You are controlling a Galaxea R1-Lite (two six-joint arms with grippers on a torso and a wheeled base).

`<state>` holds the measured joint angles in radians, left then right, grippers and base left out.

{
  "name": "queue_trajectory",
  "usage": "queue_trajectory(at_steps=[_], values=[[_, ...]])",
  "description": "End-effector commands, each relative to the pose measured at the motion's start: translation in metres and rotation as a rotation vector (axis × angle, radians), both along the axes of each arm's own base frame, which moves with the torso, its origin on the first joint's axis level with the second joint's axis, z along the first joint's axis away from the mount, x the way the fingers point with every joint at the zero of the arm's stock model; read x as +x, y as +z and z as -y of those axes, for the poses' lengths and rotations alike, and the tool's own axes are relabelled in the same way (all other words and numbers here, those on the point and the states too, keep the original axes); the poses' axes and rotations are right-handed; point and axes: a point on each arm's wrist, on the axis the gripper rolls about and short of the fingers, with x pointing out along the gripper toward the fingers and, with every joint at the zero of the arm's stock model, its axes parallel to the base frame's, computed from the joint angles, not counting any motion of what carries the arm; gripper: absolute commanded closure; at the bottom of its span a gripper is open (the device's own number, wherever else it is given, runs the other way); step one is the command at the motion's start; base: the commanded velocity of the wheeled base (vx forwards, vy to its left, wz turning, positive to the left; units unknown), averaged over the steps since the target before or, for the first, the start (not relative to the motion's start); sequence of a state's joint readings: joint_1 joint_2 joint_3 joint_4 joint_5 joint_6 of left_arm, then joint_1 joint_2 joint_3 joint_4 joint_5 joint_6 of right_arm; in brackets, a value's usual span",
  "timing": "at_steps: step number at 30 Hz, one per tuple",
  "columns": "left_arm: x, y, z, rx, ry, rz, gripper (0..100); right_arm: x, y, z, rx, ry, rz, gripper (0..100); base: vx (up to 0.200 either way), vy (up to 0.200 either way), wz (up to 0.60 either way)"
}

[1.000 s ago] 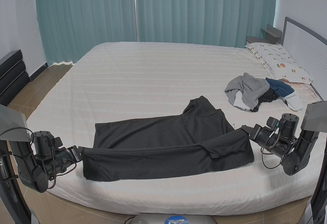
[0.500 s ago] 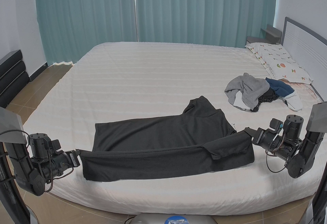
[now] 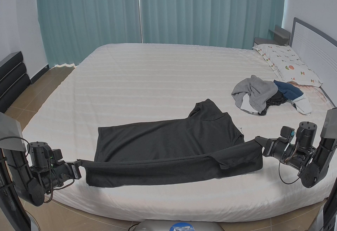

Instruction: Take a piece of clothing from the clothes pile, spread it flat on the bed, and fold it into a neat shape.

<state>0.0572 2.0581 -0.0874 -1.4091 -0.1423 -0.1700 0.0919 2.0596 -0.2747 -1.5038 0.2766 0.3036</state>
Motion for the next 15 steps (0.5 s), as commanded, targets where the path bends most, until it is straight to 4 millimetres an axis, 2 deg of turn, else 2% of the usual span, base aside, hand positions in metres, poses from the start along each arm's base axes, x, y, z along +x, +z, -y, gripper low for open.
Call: queue_trajectory(at_steps=[1,10,15], values=[[-0.009,0.002,0.001,0.034,-0.017,-0.009,100,-0.008,0.002,0.000,-0.022,0.007,-0.004,100,0.000,0.000,0.00],[-0.019,0.004,0.001,0.075,-0.043,-0.018,100,-0.019,0.000,0.002,-0.117,0.033,-0.001,100,0.000,0.000,0.00],[-0.015,0.004,0.001,0.074,-0.041,-0.011,100,-0.018,0.000,0.001,-0.117,0.034,-0.001,100,0.000,0.000,0.00]])
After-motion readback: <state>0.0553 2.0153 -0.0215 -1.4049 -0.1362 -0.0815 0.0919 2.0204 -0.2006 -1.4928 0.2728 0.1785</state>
